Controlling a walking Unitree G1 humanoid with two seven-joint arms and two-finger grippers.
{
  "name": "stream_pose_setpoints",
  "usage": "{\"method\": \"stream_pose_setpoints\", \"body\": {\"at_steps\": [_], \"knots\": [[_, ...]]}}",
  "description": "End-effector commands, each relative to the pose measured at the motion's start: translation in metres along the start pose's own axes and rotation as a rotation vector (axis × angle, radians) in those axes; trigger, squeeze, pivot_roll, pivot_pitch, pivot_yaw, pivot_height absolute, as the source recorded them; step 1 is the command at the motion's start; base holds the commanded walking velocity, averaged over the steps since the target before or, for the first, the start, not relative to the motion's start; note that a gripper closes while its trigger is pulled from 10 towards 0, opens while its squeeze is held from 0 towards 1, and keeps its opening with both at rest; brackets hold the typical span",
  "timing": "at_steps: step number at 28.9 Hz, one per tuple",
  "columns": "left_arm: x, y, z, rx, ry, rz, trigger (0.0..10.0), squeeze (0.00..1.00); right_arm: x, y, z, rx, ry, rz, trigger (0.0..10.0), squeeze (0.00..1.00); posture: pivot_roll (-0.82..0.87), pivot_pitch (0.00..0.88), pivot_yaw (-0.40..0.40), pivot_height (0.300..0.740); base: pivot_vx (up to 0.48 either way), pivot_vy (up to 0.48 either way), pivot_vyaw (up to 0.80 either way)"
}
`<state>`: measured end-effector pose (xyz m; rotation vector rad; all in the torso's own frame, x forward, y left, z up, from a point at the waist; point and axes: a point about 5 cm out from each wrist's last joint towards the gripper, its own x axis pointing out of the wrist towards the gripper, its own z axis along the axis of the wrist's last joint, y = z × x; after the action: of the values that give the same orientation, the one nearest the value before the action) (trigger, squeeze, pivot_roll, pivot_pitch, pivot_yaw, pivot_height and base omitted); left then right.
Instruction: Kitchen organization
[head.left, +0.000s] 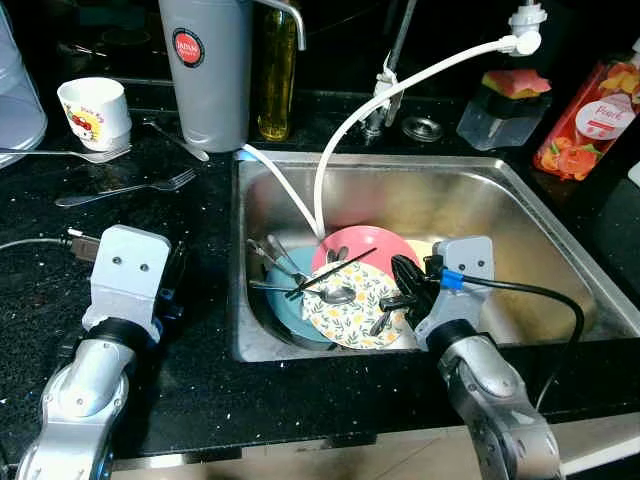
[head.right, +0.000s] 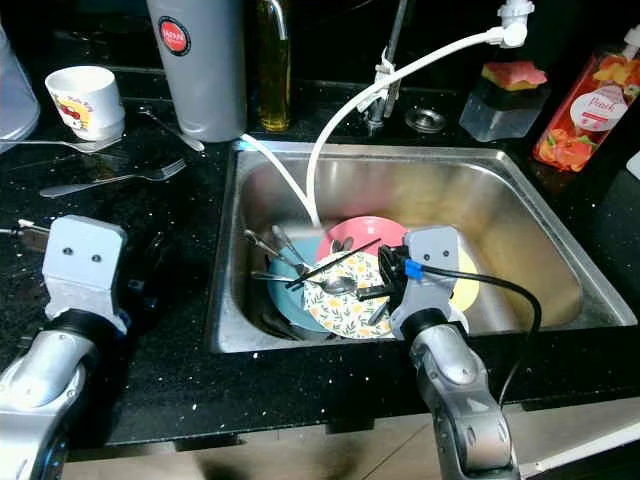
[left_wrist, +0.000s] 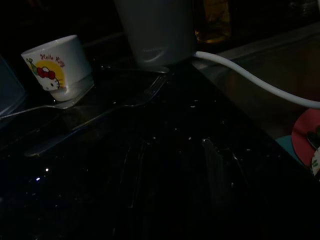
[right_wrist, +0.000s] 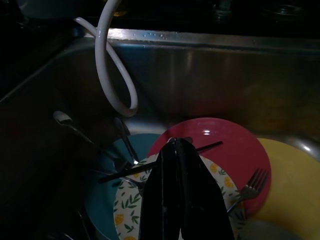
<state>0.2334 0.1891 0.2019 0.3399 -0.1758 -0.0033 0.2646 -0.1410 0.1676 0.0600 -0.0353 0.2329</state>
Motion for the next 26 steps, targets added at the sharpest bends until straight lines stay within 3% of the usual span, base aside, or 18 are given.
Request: {"method": "stream_pose_setpoints", "body": {"at_steps": [1,22,25,26], "knots": [[0.001,-0.004,-0.003,0.003,0.002,-0.009,10.0,0.00,-0.004,-0.004,-0.018,0.026,0.088,-0.007,10.0,0.00,0.18,0.044,-0.089,0.740,0.000,0.000,0.00],[0.012,-0.009,0.001,-0.026,0.019,0.026,10.0,0.00,-0.003,-0.005,-0.016,0.023,0.082,-0.021,10.0,0.00,0.19,0.040,-0.084,0.740,0.000,0.000,0.00],[0.023,-0.006,0.006,-0.070,0.073,0.082,10.0,0.00,-0.003,-0.005,-0.015,0.023,0.078,-0.019,10.0,0.00,0.19,0.039,-0.084,0.740,0.000,0.000,0.00],[0.033,-0.004,0.014,-0.095,0.079,0.111,10.0,0.00,-0.002,-0.005,-0.014,0.024,0.074,-0.018,10.0,0.00,0.20,0.038,-0.083,0.740,0.000,0.000,0.00]]}}
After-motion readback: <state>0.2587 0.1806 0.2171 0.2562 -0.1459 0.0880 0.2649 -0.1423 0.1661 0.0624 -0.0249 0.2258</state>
